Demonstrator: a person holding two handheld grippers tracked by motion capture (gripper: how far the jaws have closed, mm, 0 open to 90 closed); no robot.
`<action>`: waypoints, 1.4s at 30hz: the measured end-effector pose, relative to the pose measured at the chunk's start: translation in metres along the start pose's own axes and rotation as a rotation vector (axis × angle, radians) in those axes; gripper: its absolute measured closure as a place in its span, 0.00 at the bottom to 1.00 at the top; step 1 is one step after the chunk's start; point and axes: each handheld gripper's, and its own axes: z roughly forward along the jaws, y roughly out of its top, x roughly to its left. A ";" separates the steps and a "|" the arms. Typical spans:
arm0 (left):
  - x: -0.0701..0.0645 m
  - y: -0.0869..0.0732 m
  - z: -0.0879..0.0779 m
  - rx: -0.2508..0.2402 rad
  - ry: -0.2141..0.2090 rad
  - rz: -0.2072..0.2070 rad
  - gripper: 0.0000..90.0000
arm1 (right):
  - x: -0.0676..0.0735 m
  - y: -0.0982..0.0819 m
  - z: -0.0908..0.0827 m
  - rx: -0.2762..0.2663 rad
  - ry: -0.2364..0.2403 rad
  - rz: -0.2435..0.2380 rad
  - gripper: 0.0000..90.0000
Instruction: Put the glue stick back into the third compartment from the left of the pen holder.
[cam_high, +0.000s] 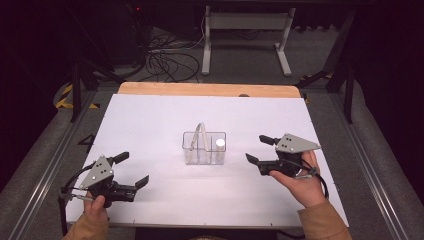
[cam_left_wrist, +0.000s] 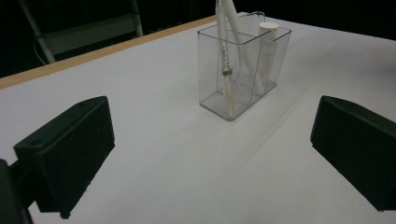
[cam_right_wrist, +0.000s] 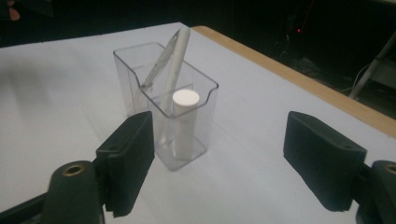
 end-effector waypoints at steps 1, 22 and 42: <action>0.000 0.000 0.000 -0.002 -0.003 -0.003 0.00 | 0.000 -0.003 -0.001 0.001 0.000 -0.005 0.28; -0.003 0.000 0.000 -0.001 0.002 0.002 0.00 | 0.003 -0.068 -0.002 0.008 0.046 0.061 0.29; -0.004 -0.006 -0.006 0.029 0.036 0.026 0.00 | 0.008 -0.093 -0.007 0.031 0.029 0.082 0.30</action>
